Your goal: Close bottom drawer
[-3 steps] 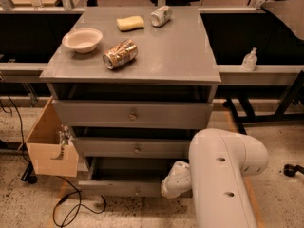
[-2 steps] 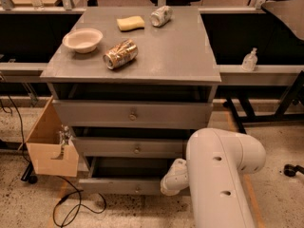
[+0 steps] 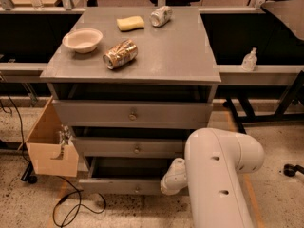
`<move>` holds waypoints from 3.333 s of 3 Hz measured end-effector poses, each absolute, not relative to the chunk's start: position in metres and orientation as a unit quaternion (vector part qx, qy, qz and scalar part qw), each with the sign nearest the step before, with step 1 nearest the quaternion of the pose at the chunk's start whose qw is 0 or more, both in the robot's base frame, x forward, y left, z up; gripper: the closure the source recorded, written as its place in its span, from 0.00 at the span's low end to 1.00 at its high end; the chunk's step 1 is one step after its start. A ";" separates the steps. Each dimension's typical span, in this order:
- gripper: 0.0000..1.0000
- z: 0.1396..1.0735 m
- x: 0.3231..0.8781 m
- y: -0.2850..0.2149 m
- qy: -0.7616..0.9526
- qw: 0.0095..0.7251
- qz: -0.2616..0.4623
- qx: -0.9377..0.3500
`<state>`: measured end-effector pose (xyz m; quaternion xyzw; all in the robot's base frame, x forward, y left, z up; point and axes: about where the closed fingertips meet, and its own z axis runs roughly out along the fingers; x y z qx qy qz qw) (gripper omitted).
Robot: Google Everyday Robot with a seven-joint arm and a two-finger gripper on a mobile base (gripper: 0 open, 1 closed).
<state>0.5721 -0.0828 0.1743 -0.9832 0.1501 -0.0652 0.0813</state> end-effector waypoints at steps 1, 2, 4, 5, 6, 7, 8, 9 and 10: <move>1.00 0.176 0.574 -0.084 0.149 0.080 -0.067 -0.983; 1.00 0.177 0.585 -0.089 0.145 0.076 -0.083 -0.983; 1.00 0.178 0.596 -0.091 0.138 0.076 -0.101 -0.982; 1.00 0.177 0.598 -0.092 0.137 0.076 -0.103 -0.982; 1.00 0.177 0.607 -0.093 0.132 0.077 -0.116 -0.981; 1.00 0.177 0.607 -0.094 0.132 0.077 -0.116 -0.981; 1.00 0.176 0.617 -0.094 0.125 0.080 -0.130 -0.980; 1.00 0.176 0.619 -0.095 0.123 0.080 -0.133 -0.980; 1.00 0.177 0.629 -0.096 0.116 0.084 -0.146 -0.979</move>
Offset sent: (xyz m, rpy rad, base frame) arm 0.0482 -0.0144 0.0057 -0.0743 -0.1892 0.0259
